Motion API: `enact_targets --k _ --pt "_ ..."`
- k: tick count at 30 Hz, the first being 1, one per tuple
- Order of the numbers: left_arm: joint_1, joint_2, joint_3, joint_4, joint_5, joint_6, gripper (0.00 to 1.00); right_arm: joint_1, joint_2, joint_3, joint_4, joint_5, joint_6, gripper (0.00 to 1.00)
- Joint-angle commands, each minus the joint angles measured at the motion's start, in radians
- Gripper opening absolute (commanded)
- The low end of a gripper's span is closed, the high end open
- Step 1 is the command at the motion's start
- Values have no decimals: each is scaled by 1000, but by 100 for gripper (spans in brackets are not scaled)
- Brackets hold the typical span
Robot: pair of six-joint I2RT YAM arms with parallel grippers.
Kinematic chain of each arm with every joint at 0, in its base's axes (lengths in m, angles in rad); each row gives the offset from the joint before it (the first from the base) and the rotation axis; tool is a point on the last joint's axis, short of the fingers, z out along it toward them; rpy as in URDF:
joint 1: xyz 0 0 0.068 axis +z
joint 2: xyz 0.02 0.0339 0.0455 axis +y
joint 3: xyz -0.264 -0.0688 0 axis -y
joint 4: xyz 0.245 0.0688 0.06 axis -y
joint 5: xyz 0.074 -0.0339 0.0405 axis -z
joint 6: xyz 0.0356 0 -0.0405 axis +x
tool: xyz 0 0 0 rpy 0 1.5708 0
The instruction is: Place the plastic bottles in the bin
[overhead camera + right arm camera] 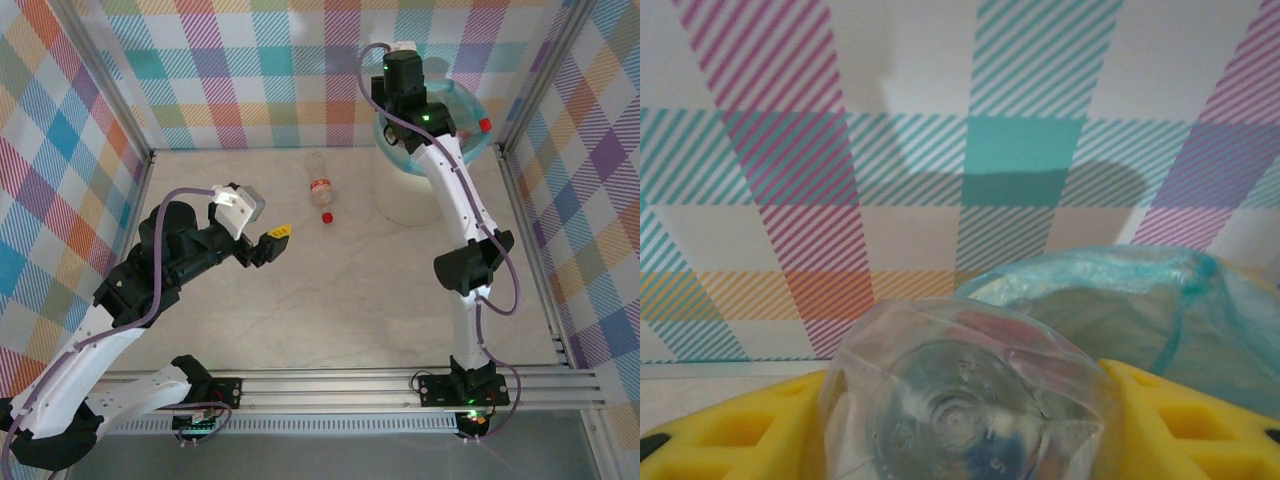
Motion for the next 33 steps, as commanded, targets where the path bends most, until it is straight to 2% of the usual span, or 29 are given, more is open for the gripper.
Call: enact_targets --k 1,6,14,26,29,33 --pt "-13 -8 -12 7 -9 1 85 -34 -3 -53 -40 -57 105 51" --pt "-13 -4 -13 8 -6 -8 85 -86 20 -140 -44 -153 171 53" --pt "-13 -4 -13 -6 -11 -16 85 -120 112 -151 -107 -213 191 55" --pt "-12 28 1 -7 -6 -18 85 -154 143 -73 -195 -213 248 65" --pt "-12 30 5 -10 -3 -22 85 -155 119 -47 -216 -215 265 71" --pt "-13 30 9 -9 -4 -19 85 -156 67 -48 -210 -141 279 86"
